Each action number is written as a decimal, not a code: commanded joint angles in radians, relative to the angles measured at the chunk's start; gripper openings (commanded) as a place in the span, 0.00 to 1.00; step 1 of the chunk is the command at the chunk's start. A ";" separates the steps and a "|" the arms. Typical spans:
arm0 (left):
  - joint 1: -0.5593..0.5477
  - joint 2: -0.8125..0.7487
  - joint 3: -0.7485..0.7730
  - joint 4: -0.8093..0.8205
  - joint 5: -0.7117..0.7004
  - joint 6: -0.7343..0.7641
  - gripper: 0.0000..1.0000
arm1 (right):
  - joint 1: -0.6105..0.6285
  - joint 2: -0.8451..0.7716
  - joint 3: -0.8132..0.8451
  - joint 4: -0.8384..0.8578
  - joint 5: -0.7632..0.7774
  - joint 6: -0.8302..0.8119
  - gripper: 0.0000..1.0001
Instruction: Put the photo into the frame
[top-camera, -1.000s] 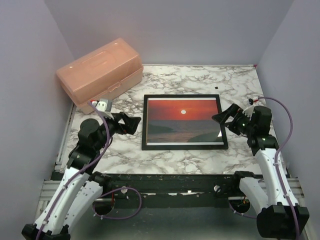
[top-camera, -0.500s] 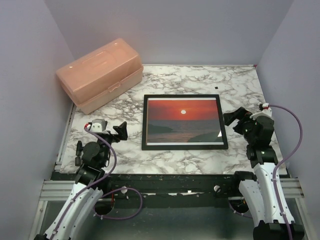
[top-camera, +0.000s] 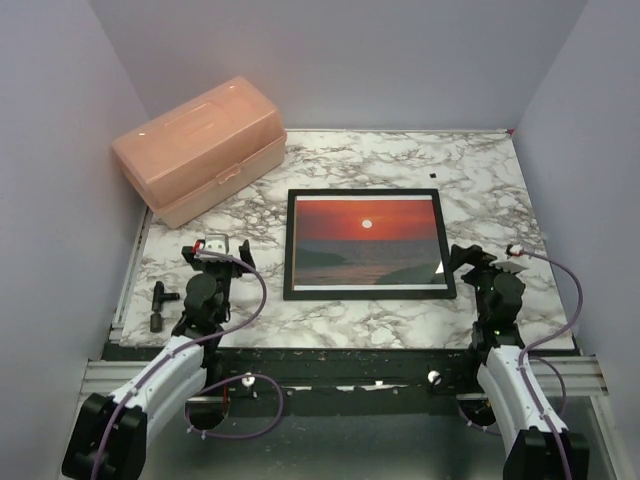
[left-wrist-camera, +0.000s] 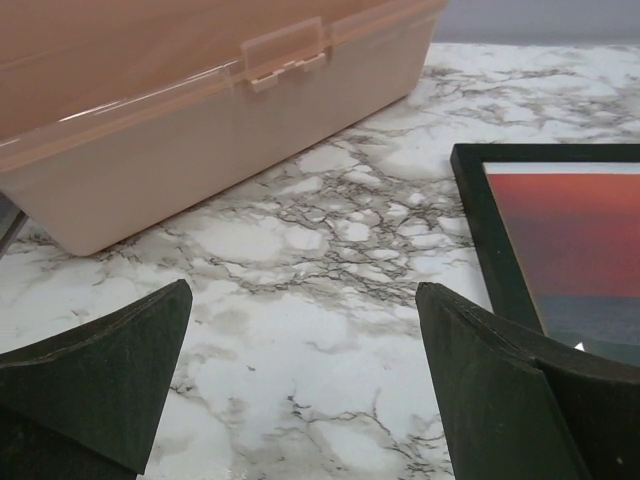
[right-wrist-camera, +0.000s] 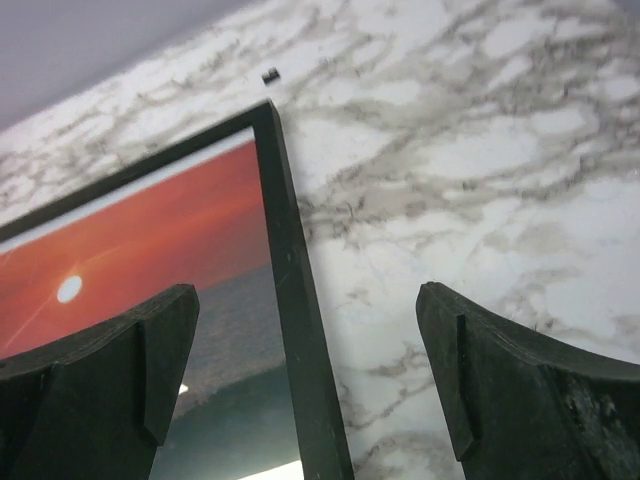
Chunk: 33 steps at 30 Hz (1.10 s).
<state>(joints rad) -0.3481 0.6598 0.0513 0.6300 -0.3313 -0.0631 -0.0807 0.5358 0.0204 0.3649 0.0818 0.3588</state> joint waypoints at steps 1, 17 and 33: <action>0.061 0.186 -0.025 0.328 0.005 0.038 0.98 | -0.005 0.057 -0.097 0.404 0.022 -0.079 1.00; 0.225 0.642 0.054 0.743 0.139 0.113 0.98 | -0.005 0.919 0.047 1.094 0.017 -0.076 0.99; 0.242 0.626 0.151 0.531 0.090 0.068 0.98 | -0.003 1.094 0.192 1.014 -0.389 -0.222 1.00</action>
<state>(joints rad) -0.1123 1.2957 0.1925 1.1671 -0.2180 0.0254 -0.0807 1.6325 0.1650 1.4418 -0.1211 0.2276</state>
